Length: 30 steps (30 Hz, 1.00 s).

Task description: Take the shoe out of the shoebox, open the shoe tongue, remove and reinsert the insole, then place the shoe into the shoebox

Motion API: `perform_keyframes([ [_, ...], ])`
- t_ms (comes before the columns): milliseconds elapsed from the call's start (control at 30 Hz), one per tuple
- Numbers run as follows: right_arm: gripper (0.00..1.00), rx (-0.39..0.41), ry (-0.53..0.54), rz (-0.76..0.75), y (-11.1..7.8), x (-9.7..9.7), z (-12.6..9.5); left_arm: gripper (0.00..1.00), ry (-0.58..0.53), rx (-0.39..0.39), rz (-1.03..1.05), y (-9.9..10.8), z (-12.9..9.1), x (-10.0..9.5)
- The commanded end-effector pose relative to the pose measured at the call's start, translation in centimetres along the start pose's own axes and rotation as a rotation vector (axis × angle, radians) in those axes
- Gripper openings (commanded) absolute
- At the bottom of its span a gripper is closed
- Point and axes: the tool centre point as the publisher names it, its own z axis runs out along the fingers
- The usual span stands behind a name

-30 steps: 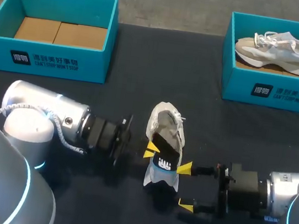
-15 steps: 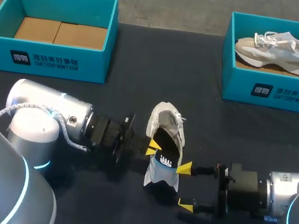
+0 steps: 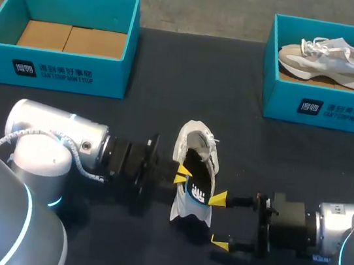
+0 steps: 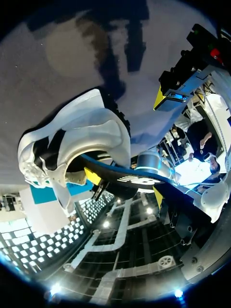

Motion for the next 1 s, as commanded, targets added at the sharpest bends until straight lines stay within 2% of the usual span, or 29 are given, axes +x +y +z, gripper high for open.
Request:
perform_keyframes([
  [33, 1.0, -0.003, -0.001, 0.0, -0.1, 0.0, 0.1, 0.0, 0.004, 0.005, -0.001, -0.2, -0.1, 0.3],
  [67, 1.0, -0.003, -0.001, 0.0, -0.1, 0.0, 0.1, 0.0, 0.004, 0.006, -0.001, -0.3, -0.1, 0.3],
  [100, 1.0, -0.003, -0.001, 0.0, -0.1, 0.0, 0.1, 0.12, 0.006, 0.009, -0.001, -0.4, -0.1, 0.3],
  [133, 1.0, -0.003, -0.001, 0.0, -0.1, 0.0, 0.1, 0.19, 0.007, 0.01, -0.001, -0.4, -0.1, 0.4],
  [333, 1.0, -0.003, -0.001, 0.0, -0.1, 0.0, 0.1, 0.29, 0.014, 0.02, 0.006, -1.0, 0.0, 0.3],
  [700, 1.0, -0.003, -0.001, 0.0, -0.1, 0.0, 0.1, 0.29, 0.034, 0.068, 0.04, -3.2, 0.6, 0.8],
  [1000, 1.0, -0.003, -0.001, 0.0, -0.1, 0.0, 0.1, 0.3, 0.047, 0.054, 0.068, -4.2, 0.4, 0.9],
])
